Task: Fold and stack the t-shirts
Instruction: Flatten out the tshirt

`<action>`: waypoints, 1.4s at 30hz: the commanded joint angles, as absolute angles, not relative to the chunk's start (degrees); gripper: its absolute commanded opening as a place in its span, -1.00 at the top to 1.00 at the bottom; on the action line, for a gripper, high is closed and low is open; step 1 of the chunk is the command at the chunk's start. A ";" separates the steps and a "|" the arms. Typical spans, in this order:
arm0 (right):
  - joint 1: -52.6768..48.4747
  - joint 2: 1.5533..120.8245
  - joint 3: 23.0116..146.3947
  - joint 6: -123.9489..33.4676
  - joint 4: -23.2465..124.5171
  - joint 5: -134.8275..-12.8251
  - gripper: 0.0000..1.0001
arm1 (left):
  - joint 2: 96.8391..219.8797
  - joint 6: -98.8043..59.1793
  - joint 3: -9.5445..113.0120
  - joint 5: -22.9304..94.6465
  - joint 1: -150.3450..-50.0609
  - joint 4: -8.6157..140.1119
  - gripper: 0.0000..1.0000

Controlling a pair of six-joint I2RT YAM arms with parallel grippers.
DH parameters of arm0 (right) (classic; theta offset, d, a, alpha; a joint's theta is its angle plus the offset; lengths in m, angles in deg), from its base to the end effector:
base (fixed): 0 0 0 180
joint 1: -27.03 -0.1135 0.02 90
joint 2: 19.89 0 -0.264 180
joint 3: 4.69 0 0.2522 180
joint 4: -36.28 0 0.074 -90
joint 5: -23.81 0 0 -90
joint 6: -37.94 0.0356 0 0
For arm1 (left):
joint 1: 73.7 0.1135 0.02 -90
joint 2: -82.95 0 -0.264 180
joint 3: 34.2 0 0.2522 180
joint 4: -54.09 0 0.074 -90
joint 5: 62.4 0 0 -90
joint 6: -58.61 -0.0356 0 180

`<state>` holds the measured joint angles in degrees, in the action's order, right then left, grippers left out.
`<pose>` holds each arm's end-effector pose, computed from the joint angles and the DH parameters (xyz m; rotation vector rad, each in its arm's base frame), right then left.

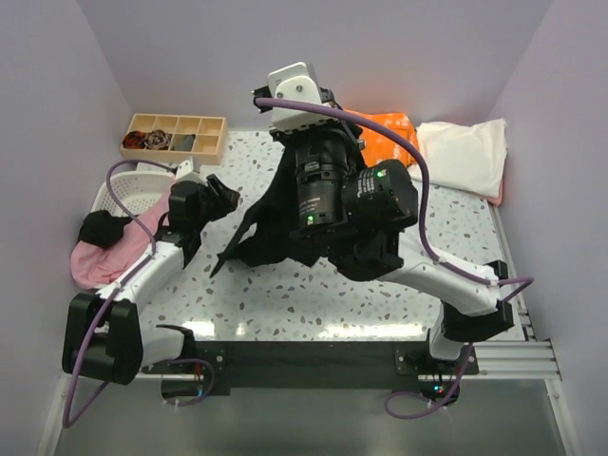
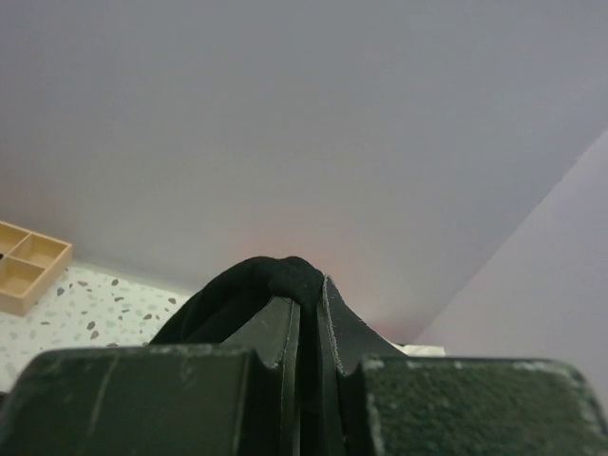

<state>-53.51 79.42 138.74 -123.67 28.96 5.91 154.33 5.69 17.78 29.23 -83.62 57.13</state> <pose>0.0822 0.2871 0.6160 -0.2715 1.3059 -0.2907 0.2706 -0.0484 0.2381 -0.4523 1.9539 -0.5611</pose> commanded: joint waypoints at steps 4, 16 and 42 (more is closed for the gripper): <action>-53.57 78.46 142.66 -134.76 16.91 4.74 1.00 | 153.27 6.22 17.89 27.77 -84.07 55.55 -0.07; -50.76 74.24 138.35 -135.56 13.73 4.39 0.94 | 153.70 2.36 16.56 46.30 -89.07 47.02 -0.08; -26.68 76.44 137.39 -92.05 56.27 0.26 0.80 | 139.81 -17.33 -3.55 -3.42 -138.65 28.93 -0.50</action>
